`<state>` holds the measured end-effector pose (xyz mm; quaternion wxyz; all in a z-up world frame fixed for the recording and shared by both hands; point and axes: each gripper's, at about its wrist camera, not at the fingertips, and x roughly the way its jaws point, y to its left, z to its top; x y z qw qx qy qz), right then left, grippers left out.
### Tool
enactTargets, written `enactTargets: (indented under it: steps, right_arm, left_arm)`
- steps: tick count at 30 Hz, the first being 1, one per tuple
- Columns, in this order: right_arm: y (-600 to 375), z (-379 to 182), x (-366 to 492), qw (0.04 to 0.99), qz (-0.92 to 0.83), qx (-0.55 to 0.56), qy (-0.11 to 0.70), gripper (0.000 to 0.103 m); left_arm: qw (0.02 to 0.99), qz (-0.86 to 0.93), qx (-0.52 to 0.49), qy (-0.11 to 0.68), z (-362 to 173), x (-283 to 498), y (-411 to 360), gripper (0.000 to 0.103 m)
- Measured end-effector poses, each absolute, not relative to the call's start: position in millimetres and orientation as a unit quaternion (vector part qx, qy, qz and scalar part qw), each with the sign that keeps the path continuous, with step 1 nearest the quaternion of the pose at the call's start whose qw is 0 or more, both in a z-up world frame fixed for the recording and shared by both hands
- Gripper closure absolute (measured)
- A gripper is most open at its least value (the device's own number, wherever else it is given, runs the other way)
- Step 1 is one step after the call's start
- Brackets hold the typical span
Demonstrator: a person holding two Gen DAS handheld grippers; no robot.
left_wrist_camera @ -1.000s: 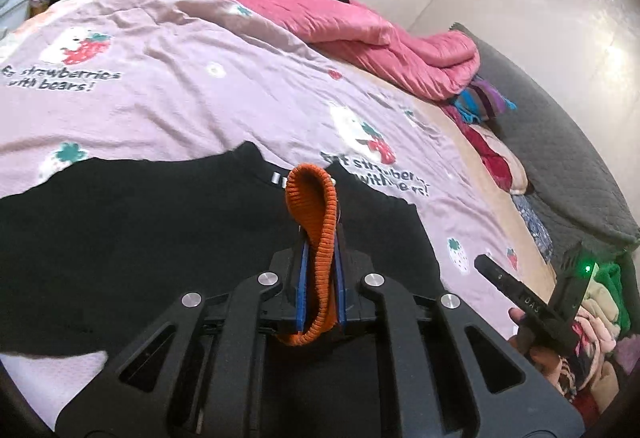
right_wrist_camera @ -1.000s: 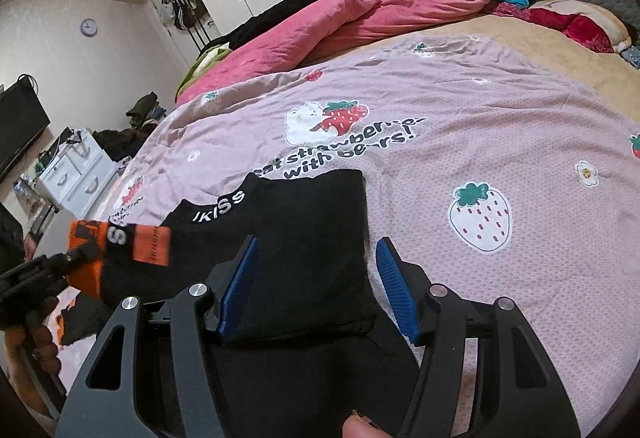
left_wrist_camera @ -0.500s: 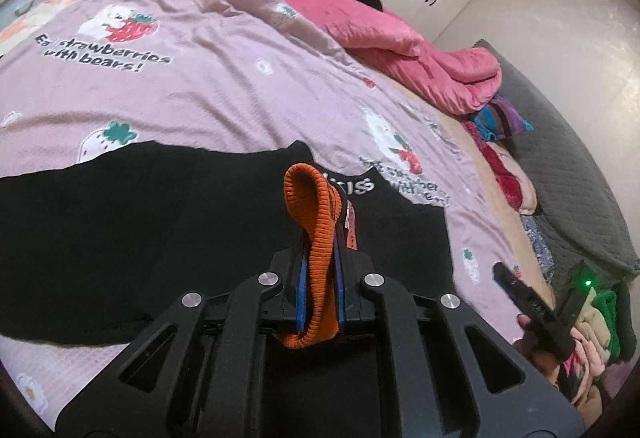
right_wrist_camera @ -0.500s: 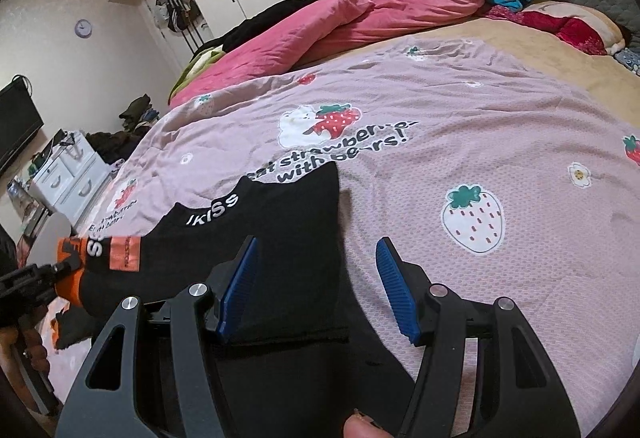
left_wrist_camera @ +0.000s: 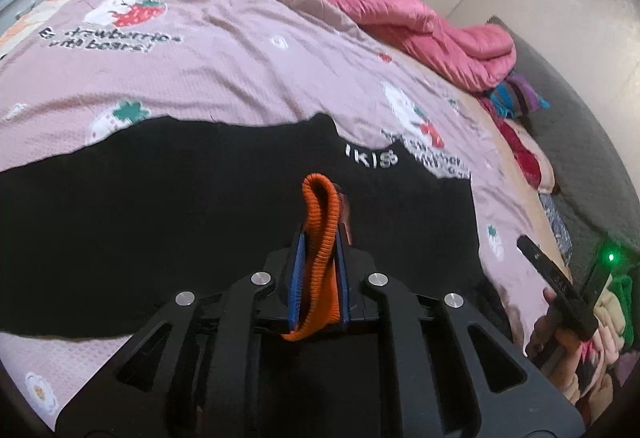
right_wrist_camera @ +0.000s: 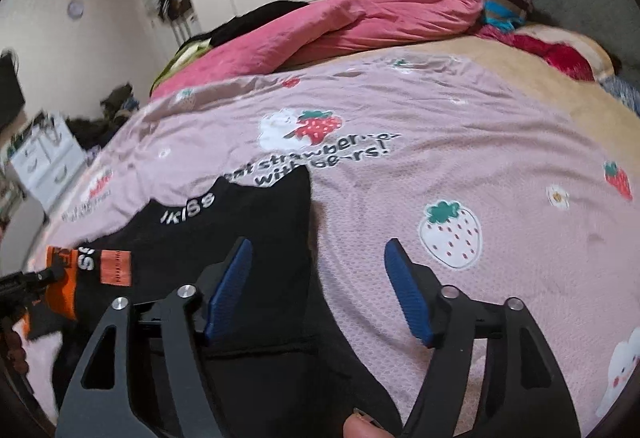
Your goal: Fold small clothes
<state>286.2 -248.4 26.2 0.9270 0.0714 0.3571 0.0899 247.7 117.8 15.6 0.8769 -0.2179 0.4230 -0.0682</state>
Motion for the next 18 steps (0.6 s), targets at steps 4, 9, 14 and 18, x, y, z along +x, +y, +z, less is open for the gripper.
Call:
enactTargets:
  steps: [4,9,14,18]
  right_arm:
    - [-228.0,2.2,307.2,0.910,0.093,0.053,0.400,0.029]
    - [-216.1,-24.7,321.8,0.887,0.102,0.066,0.446,0.029]
    - [-222.6,-32.1,323.5,0.881,0.114,0.066,0.455,0.089]
    - [-240.8,-17.9,321.5,0.892,0.110,0.080,0.431,0.090]
  left_arm:
    - [0.879,-0.074,-0.210,0.422,14.8,247.7,111.7,0.096]
    - [0.881,-0.047,-0.202,0.426,9.7,250.2,121.7,0.096]
    - [0.872,-0.033,-0.211,0.441,-2.9,255.8,132.1,0.096]
    - [0.873,-0.039,-0.208,0.440,-2.7,255.6,128.6,0.095]
